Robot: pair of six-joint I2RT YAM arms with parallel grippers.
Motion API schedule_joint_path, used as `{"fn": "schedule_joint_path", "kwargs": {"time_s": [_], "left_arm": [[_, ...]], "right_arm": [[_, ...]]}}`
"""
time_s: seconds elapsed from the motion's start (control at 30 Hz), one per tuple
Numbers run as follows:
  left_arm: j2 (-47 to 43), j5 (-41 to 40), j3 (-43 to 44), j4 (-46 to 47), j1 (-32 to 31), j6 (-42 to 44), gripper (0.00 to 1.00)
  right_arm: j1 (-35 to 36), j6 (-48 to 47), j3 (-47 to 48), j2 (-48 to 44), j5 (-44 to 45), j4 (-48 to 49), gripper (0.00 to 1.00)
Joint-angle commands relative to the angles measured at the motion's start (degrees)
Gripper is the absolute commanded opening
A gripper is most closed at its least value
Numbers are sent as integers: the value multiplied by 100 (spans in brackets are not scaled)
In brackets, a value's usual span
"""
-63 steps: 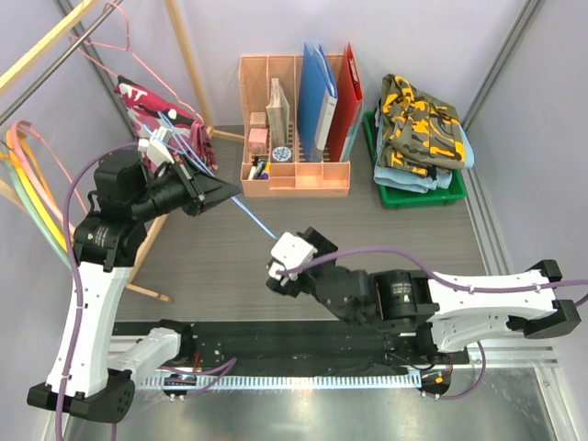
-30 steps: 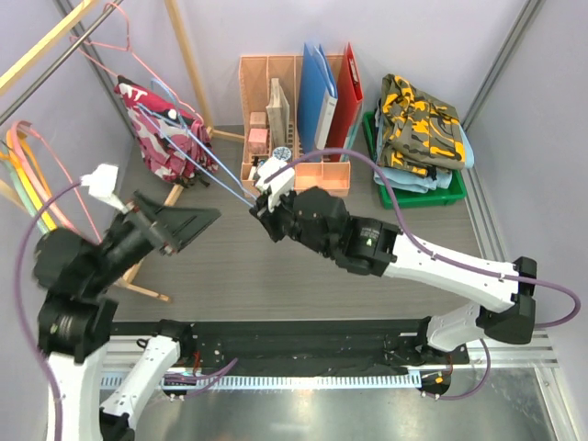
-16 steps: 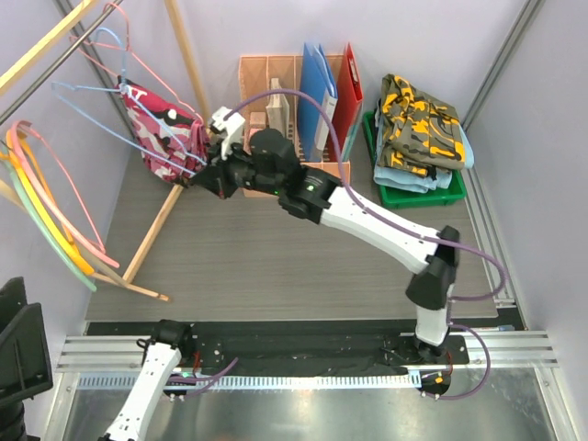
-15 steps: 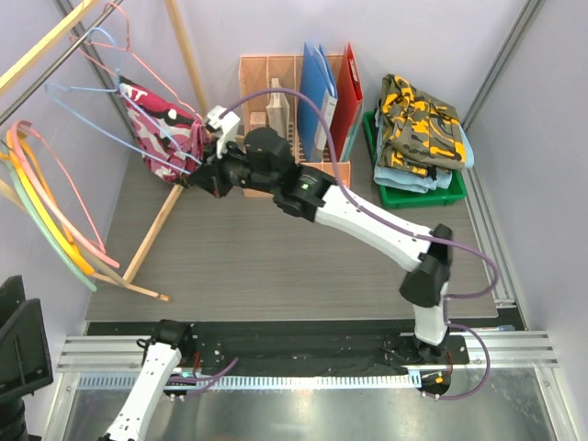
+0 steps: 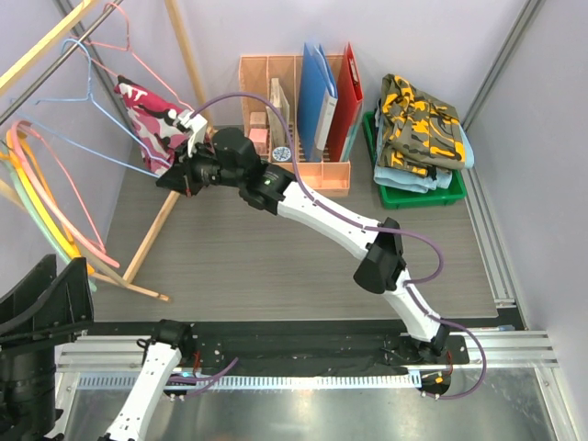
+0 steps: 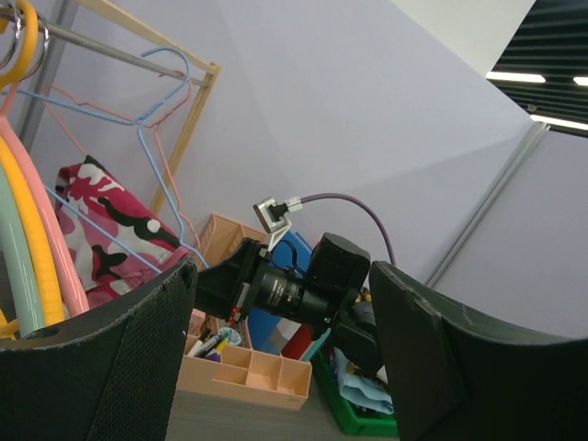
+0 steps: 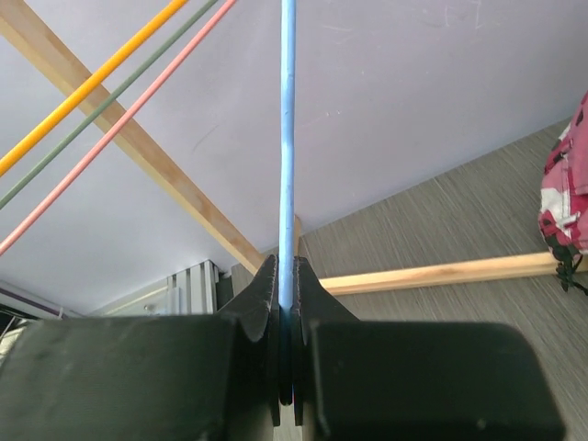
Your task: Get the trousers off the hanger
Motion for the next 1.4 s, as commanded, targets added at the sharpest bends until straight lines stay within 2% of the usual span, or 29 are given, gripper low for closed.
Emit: {"fn": "schedule_joint_path", "kwargs": {"time_s": [0.0,0.23,0.4,0.73,0.97,1.1,1.2,1.23,1.3,1.33,1.37], "left_arm": [[52,-175,-59,-124,24,238,76],[919,-211,292,-502,24,-104,75],[1370,-105,398,50,24,-456,75],[2872,-413,767,613,24,-746,75],[3857,-351,1470,789,24,-834,75],[4305,-877,1532,877,24,-922,74],[4674,-1133,1645,1027,24,-878,74],[4884,-1186,1690,1070,24,-852,75],[5070,-1186,1804,1097,24,-808,74],[5158,-1186,1891,1149,24,-808,75],[5315,-1169,1918,1185,24,-791,75]], "right_arm": [[4,189,602,119,-233,359,1],[126,128,936,409,-408,113,1],[284,-100,911,489,-383,-185,1],[724,-620,200,94,-101,-537,1],[926,-953,-671,-372,250,-520,1],[1076,-1094,-1083,-600,531,-520,1],[1155,-1112,-1251,-689,681,-476,19],[1164,-1103,-1260,-680,681,-485,36],[1164,-1042,-1348,-732,838,-485,50],[1155,-1016,-1401,-776,935,-485,62],[1138,-902,-1479,-864,1180,-485,67]]}}
